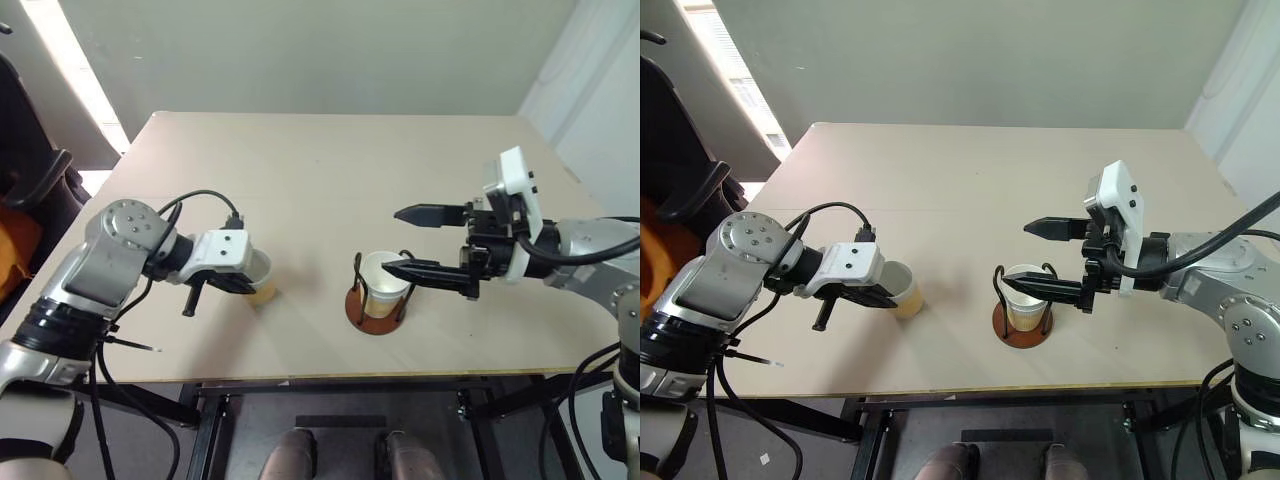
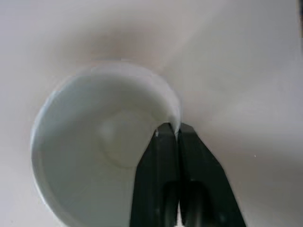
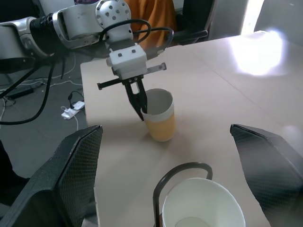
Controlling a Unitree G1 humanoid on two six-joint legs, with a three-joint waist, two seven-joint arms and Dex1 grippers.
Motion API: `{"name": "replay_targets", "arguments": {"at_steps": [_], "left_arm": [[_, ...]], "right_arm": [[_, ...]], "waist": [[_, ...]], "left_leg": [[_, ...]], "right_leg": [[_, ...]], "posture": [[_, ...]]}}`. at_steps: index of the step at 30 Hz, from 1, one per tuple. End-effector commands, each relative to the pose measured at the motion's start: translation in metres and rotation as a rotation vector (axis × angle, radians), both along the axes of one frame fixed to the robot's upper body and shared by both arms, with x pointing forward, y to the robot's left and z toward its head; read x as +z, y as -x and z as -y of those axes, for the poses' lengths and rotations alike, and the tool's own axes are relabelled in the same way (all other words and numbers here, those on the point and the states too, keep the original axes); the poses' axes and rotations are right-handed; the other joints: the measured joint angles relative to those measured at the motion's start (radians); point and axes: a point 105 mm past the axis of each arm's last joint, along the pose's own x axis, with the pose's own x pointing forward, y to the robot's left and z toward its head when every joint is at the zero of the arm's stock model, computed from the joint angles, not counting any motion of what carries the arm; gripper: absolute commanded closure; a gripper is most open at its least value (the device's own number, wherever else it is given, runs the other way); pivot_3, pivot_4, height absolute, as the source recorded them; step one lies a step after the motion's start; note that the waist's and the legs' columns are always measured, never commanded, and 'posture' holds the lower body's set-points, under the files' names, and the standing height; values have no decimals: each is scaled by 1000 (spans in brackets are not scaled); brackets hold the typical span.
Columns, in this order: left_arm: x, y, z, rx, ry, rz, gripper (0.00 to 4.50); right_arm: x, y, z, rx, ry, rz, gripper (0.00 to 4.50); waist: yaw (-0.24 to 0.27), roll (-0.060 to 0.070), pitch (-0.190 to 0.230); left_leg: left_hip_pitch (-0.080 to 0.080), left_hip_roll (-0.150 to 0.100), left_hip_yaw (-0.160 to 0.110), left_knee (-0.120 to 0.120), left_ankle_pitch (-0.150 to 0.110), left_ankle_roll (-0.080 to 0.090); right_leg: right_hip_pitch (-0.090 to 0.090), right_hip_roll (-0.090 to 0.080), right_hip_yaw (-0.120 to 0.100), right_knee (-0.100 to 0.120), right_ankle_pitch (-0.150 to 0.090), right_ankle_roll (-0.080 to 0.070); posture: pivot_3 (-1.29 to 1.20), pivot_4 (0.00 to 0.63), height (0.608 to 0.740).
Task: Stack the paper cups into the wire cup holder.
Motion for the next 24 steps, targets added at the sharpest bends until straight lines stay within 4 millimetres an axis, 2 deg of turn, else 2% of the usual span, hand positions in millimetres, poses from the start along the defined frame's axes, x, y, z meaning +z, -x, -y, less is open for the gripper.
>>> {"name": "replay_targets", "arguments": {"at_steps": [1,4,6,10,13,15,16,18,24], "left_arm": [[29,-6,2,-33,21,89,4436],[58,-9,13,-98,85,138,4436],[85,-9,27,-172,147,184,4436],[139,-4,67,-359,278,285,4436],[161,7,101,-536,340,302,4436],[164,14,122,-643,358,286,4436],[159,17,133,-700,337,272,4436],[149,19,149,-774,307,242,4436],[137,22,170,-885,281,202,4436]], "right_arm": [[12,7,14,-17,3,67,0],[17,12,36,-54,25,86,0],[20,14,58,-104,37,103,0],[24,15,92,-209,58,118,0],[29,16,101,-242,72,141,0],[29,19,98,-234,86,147,0],[27,23,94,-223,116,146,0],[26,33,91,-213,152,149,0],[26,44,97,-283,197,165,0]], "waist": [[4,0,0],[16,0,0],[22,0,0],[26,-1,0],[26,0,0],[24,0,0],[23,1,0],[23,2,0],[21,2,0]], "left_leg": [[0,0,0,0,0,0],[-2,0,-1,1,0,0],[-5,-1,-2,4,0,1],[-9,-2,-1,10,-3,3],[-11,-2,1,12,-4,5],[-11,-3,3,12,-5,7],[-11,-3,3,13,-6,8],[-11,-3,6,14,-6,9],[-14,-4,10,21,-7,8]], "right_leg": [[0,0,0,0,0,0],[0,0,0,-1,0,1],[-1,0,0,-1,1,1],[-1,-1,0,-4,2,4],[0,-2,0,-8,5,10],[1,-2,1,-11,8,16],[1,-2,2,-12,11,23],[3,-2,3,-15,12,28],[4,-3,6,-16,8,35]], "posture": [[0,150,740],[0,150,740],[0,150,740],[0,150,740],[0,150,740],[0,150,740],[0,150,740],[0,150,740],[0,150,740]]}}
